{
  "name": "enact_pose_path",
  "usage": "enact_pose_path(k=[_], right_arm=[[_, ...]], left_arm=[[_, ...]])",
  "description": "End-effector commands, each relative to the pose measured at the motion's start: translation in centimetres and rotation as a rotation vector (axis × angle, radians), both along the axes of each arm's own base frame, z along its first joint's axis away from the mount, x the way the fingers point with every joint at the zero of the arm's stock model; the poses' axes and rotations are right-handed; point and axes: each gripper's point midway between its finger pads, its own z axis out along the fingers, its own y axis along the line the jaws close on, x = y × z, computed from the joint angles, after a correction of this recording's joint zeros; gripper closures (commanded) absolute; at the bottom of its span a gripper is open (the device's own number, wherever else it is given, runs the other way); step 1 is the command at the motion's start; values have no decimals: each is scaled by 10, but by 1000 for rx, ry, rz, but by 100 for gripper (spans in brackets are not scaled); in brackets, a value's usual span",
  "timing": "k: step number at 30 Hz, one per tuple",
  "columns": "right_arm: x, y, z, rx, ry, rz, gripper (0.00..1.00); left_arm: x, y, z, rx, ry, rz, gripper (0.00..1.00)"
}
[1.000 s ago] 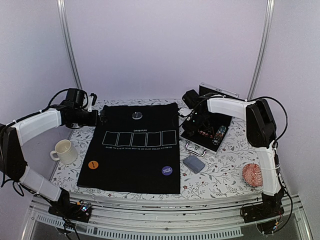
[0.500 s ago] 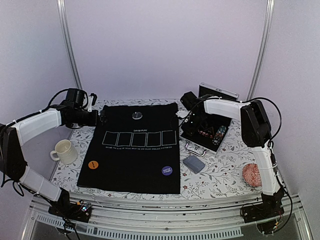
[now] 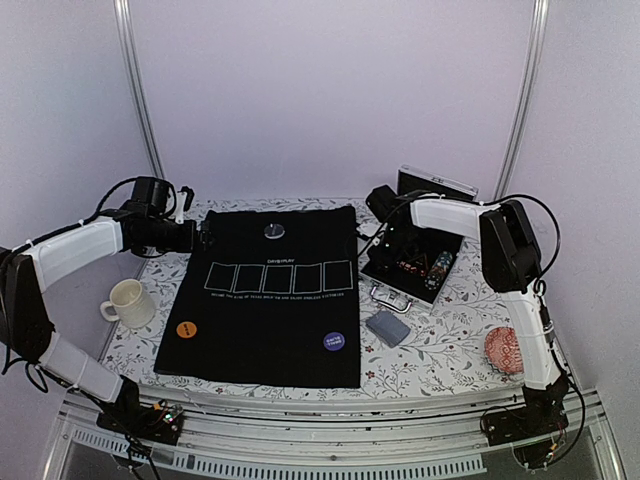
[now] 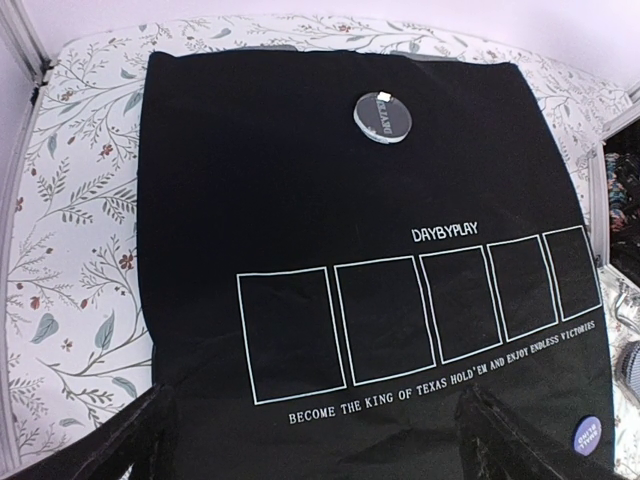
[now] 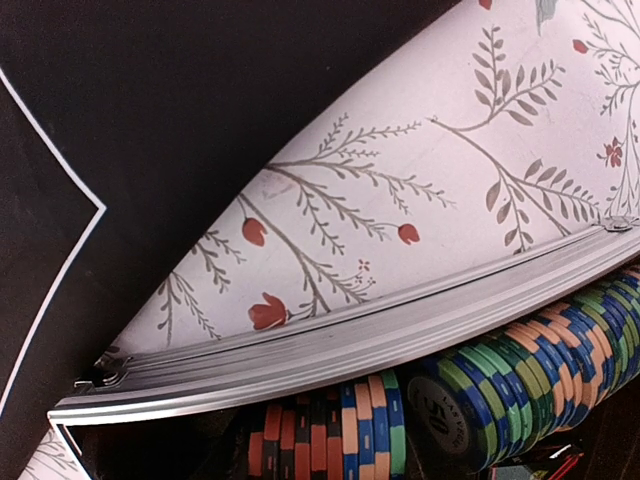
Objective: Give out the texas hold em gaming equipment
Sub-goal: Pick up the pile of poker chips from the chip case, then pass from the right arm to the left
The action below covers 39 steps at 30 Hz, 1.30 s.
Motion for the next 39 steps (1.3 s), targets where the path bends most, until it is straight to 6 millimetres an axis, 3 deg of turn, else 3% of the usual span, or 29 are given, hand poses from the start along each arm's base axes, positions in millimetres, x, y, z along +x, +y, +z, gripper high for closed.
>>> enact_pose_path(k=[1, 3, 9, 15, 18, 21, 24, 27, 29, 33, 39], right_arm=[[4, 6, 16, 52, -4, -26, 97], [10, 8, 49, 90, -54, -42, 98], [19, 4, 117, 223, -110, -119, 98], [-1, 17, 175, 443, -64, -160, 98], [-24, 41, 200, 630, 45, -135, 98], [-52, 67, 218, 826, 183, -72, 98], [-77, 83, 222, 934, 297, -26, 98], [-98, 98, 212, 956, 388, -12, 98], [-112, 111, 201, 957, 443, 13, 98], [-133, 126, 178, 950, 519, 43, 98], [-143, 130, 171, 1000, 563, 57, 98]], left_arm=[[-1, 2, -7, 2, 21, -10, 2], [-1, 2, -7, 2, 20, -10, 2], [-1, -1, 0, -9, 2, -22, 2], [-4, -17, 24, -55, -92, -107, 5], [-13, -43, 45, -45, -186, -221, 7], [-34, -93, 62, 11, -289, -420, 9], [-62, -146, 72, 123, -386, -627, 8], [-88, -197, 74, 271, -499, -823, 2], [-95, -226, 73, 338, -550, -909, 2], [-85, -264, 63, 387, -553, -985, 2], [-71, -297, 32, 400, -499, -1086, 2]])
